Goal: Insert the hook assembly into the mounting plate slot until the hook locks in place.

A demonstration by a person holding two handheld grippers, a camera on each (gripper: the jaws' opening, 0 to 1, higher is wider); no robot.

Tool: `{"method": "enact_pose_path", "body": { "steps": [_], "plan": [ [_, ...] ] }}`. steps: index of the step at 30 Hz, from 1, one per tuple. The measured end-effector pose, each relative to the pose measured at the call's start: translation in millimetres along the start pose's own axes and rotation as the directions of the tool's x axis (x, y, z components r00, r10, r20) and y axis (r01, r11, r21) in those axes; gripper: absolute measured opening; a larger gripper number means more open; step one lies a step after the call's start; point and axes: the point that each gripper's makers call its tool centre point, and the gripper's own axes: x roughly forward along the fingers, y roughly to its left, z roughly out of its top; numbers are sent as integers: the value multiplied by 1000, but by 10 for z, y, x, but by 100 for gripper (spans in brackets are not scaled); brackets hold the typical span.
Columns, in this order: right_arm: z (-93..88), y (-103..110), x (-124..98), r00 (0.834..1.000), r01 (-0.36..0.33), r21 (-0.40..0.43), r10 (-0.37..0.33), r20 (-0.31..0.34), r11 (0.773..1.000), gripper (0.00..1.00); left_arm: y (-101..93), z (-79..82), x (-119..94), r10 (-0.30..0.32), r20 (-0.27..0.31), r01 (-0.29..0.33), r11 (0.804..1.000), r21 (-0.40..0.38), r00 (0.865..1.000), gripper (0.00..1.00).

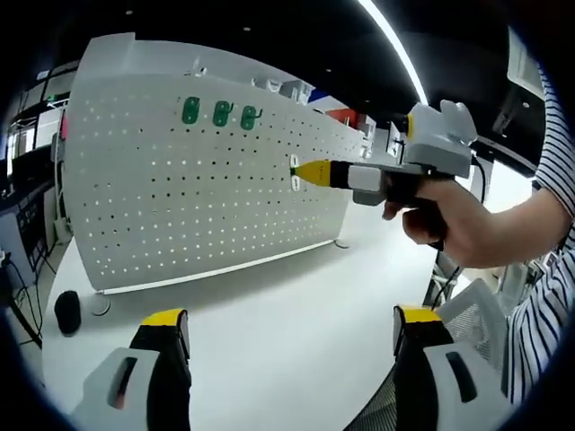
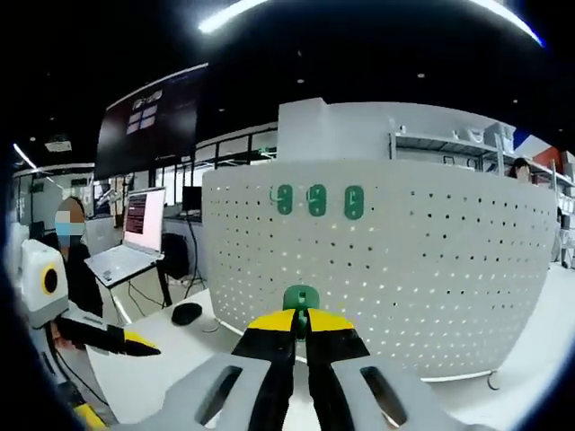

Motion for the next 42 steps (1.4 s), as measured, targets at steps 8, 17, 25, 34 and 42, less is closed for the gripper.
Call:
{"method": "enact_pose_path", "body": {
  "steps": [8, 17, 25, 34, 42],
  "plan": [
    [225, -240, 134, 993, 81, -41, -77, 84, 996, 0, 18, 0, -56, 7, 29, -6, 999, -41, 1000, 96],
    [398, -415, 339, 982, 140, -42, -133, 131, 989, 0, 66, -107, -128, 31, 18, -30, 996, -83, 999, 95],
    [638, -684, 530, 963, 206, -37, -196, 187, 978, 0, 35, -211, -177, 39, 17, -37, 995, -96, 999, 94],
    [830, -870, 677, 949, 237, -56, -219, 227, 970, 0, -66, -279, -176, 37, 21, -34, 994, -103, 999, 94],
    [886, -946, 711, 941, 256, -59, -234, 245, 965, 0, -38, -325, -204, 62, 25, -59, 994, -96, 998, 94]
  ]
}}
